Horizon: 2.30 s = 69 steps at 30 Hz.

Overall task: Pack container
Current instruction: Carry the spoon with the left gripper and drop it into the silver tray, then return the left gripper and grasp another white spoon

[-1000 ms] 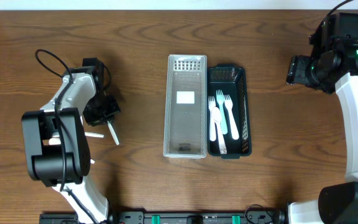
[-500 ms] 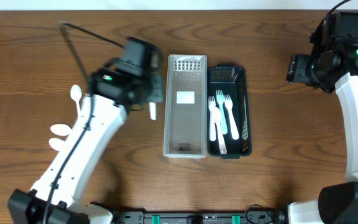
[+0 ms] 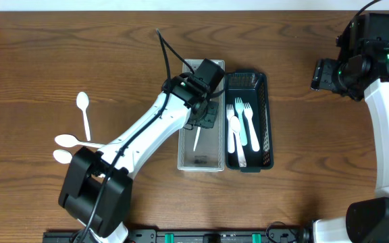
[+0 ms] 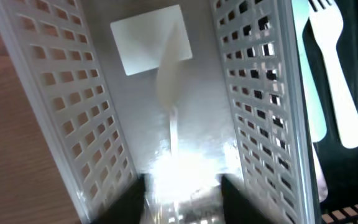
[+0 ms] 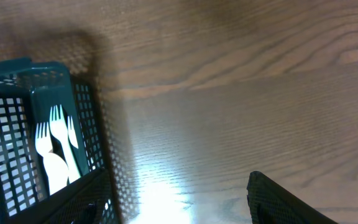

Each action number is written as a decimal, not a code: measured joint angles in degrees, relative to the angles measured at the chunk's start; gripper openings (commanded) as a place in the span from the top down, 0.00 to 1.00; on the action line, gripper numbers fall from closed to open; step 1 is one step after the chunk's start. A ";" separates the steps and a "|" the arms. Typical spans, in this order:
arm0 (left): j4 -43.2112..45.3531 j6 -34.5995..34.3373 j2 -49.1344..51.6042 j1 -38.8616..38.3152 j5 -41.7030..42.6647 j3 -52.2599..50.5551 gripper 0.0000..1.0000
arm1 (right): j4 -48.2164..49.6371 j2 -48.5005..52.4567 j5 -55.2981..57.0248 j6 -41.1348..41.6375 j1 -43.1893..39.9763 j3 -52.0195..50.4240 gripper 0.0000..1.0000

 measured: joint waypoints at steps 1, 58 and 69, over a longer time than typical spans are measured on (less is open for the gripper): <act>-0.24 0.33 -0.39 0.22 -0.17 0.04 0.35 | 0.00 0.00 0.00 -0.09 0.00 0.00 0.26; 4.07 24.26 13.57 54.05 -0.09 4.00 0.02 | -3.15 0.00 2.38 -0.85 0.00 0.00 0.26; 3.37 24.24 16.09 54.01 -0.09 4.00 0.02 | -3.45 0.00 2.36 -0.87 0.00 0.00 0.26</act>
